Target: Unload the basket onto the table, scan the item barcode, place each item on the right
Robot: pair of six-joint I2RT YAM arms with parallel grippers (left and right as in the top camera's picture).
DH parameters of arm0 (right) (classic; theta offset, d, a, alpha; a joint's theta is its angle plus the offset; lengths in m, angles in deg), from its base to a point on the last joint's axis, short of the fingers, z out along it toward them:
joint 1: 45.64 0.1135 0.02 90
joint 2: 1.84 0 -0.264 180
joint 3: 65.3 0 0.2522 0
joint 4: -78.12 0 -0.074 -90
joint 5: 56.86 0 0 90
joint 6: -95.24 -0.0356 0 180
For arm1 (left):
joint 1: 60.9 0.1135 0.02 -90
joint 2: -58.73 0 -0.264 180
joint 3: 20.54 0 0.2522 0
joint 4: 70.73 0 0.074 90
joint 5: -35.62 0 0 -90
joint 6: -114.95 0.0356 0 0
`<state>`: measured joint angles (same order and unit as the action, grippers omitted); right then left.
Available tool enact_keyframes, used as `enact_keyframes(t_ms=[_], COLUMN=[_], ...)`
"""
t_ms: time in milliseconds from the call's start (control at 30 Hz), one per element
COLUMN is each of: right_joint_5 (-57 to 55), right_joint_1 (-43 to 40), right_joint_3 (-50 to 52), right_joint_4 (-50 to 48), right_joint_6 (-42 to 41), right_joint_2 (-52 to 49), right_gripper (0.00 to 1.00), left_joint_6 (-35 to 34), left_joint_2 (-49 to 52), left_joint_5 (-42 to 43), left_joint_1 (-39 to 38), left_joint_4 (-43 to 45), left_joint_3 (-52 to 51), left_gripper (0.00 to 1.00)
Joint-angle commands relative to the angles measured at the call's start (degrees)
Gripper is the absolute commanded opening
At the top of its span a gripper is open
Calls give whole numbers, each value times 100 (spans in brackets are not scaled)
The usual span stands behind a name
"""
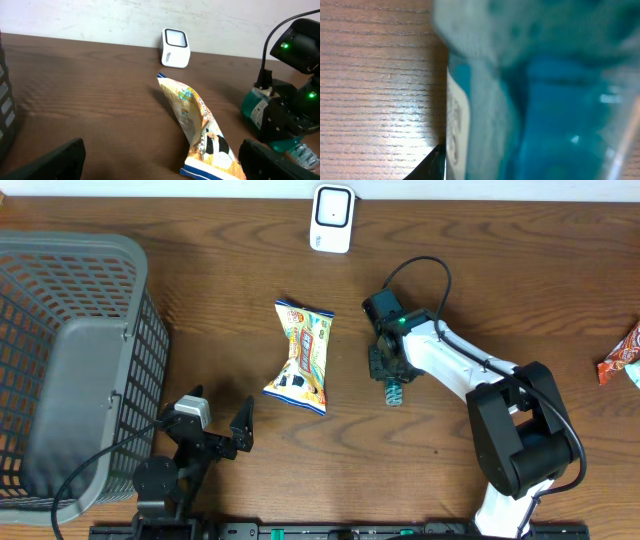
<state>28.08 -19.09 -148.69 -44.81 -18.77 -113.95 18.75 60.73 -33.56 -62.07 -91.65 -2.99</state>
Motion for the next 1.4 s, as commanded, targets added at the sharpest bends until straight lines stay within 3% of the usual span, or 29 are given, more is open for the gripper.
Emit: enact_keyframes(t_ms=[0,200,267,400,467,733,833,900,1000,1100,1233,1367], right_joint_5=[911,1016,1016,1021,1073,1231,1287,1375,1469,1467,1467,1467], right_joint_1=[52,55,55,55,55,55,55,55,55,55,55,55], right_joint_3=[599,601,601,601,601,728,857,962,1108,1187,1200,1204], right_joint_4=[295,382,389,535,658,699,616,557,505,507,505,516], right_joint_6=[48,127,138,131,131,131,129,127,72,-120,-337,-343], right_joint_2=[-726,-726,-726,-726,-726,-726,-726,-726,-726,-726,-726,-726], right_gripper=[36,32,45,63,67,42,40,50,83,99,98,73], left_joint_6=[-31,-31,-31,-31,-31,-31,-31,-31,-31,-31,-31,-31], left_joint_2=[-15,-15,-15,-15,-15,-15,-15,-15,-15,-15,-15,-15], left_joint_5=[15,13,13,13,13,13,13,13,13,13,13,13], left_joint_1=[20,20,20,20,20,20,20,20,20,20,20,20], left_joint_4=[-129,-129,-129,-129,-129,-129,-129,-129,-129,-129,-129,-129], left_joint_3=[-107,-107,-107,-107,-107,-107,-107,-107,-107,-107,-107,-107], left_gripper=[98,98,98,98,98,98,98,98,98,98,98,98])
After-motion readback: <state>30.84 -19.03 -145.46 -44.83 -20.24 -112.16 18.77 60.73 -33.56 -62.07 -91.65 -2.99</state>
